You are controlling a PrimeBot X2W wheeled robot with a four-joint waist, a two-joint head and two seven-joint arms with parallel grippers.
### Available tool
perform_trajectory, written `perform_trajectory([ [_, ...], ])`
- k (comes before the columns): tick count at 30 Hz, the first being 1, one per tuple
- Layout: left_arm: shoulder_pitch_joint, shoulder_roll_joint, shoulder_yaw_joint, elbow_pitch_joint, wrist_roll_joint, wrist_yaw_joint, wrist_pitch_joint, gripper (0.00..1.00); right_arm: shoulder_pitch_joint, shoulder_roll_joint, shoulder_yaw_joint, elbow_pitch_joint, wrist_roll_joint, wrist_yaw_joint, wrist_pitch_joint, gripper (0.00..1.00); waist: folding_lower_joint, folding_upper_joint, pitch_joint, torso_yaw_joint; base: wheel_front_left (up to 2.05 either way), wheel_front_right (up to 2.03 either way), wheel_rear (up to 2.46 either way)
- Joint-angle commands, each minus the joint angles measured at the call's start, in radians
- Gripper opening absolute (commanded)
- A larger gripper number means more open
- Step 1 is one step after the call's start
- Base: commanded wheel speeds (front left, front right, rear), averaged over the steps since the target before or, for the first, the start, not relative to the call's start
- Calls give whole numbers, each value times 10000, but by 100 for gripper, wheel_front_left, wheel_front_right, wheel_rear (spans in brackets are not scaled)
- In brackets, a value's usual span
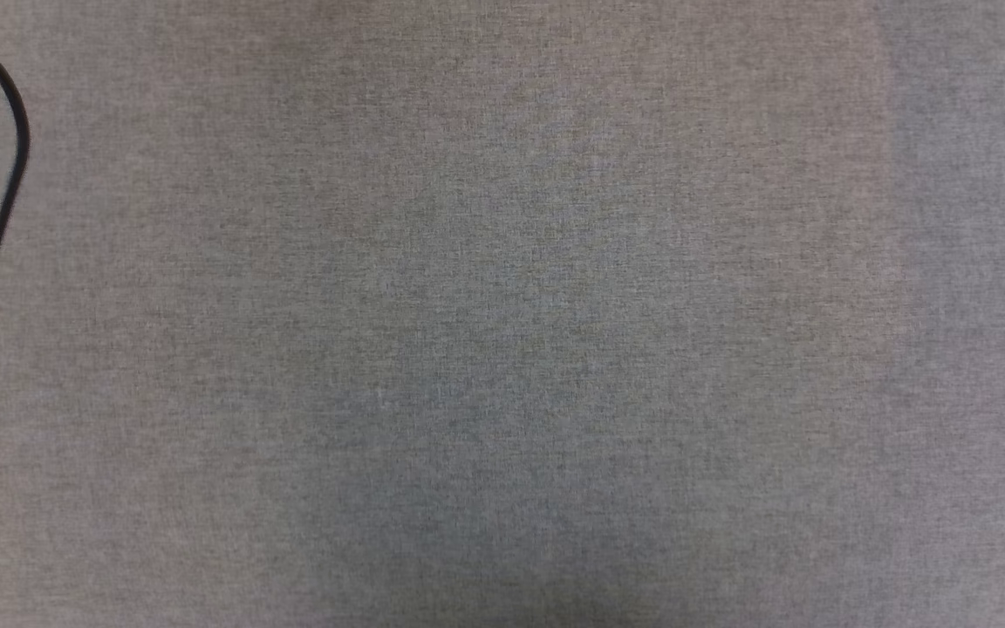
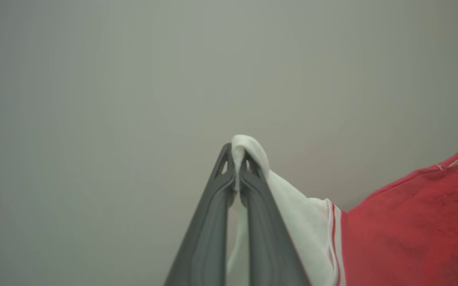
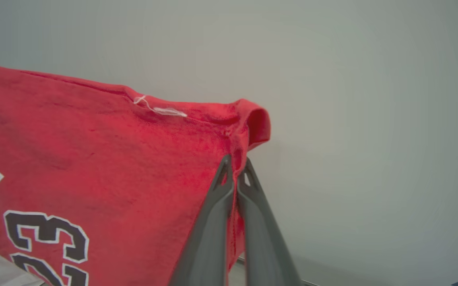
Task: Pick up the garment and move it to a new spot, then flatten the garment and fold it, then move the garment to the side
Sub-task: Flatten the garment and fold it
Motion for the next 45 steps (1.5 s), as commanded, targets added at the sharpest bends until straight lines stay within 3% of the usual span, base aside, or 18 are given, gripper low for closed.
perform_trajectory([
  [1, 290, 5, 39, 155, -112, -38, -122, 0, 320, 101, 138, 140, 161, -9, -137, 0, -2, 0, -69, -6, 0, 0, 0],
  [10, 2459, -427, 179, 1394, -559, 29, -459, 0, 2342, 623, 1113, 778, 1082, -9, -1044, 0, -2, 0, -763, -63, 0, 0, 0],
  [14, 3734, -431, 608, 1085, -521, 5, -477, 0, 3328, 569, 1673, 464, 1560, -9, -1347, 0, -2, 0, -1195, -94, 0, 0, 0],
  [22, 7518, -556, 1656, -617, -140, -26, -481, 0, 5555, -202, 2894, -734, 2486, -9, -1899, 0, -2, 0, -2580, 106, 0, 0, 0],
  [32, 12058, -835, 2169, -1885, 100, -66, -482, 0, 7850, -1288, 4069, -1870, 2963, -9, -2154, 0, -2, 0, -4128, 282, 0, 0, 0],
  [45, 16465, -944, 2235, -2782, -125, 85, -473, 0, 11153, -2787, 4330, -3293, 3534, -9, -2407, 0, -2, 0, -5587, 345, 0, 0, 0],
])
